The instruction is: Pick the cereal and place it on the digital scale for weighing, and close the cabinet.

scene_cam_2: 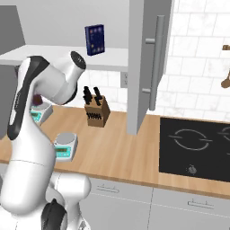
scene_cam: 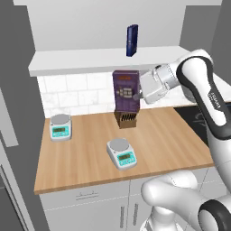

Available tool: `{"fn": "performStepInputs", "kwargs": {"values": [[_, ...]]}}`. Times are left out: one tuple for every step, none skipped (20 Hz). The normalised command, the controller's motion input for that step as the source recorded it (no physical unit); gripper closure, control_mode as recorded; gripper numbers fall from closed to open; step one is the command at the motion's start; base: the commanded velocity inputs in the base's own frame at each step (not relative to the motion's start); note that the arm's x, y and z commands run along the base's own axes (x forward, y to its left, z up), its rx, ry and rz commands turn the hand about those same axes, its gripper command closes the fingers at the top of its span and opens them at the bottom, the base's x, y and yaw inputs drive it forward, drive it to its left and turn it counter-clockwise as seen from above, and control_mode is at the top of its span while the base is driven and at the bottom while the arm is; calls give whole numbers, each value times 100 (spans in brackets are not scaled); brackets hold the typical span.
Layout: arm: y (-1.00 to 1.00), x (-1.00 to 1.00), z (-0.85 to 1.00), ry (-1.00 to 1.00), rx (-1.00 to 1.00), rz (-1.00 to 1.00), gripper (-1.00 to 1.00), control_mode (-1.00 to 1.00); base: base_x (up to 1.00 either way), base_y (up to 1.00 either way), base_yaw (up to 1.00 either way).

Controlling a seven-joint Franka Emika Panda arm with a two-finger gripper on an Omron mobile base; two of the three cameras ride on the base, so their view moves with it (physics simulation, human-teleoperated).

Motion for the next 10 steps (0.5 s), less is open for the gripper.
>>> {"fn": "performStepInputs", "kwargs": {"values": [[-24,-39,-85,1,0,8,100,-100,0,0,0],[-26,-39,-86,1,0,7,100,-100,0,0,0],[-26,-42,-81,0,0,7,100,-100,0,0,0],[-25,-41,-76,0,0,6,100,-100,0,0,0],[-26,-46,-71,0,0,5,100,-100,0,0,0],[-27,-43,-64,0,0,4,100,-100,0,0,0],[-26,-43,-59,0,0,3,100,-100,0,0,0],[-27,-42,-54,0,0,1,100,-100,0,0,0],[-26,-41,-51,0,0,0,100,-100,0,0,0],[-26,-36,-50,0,0,0,100,-100,0,0,0]]}}
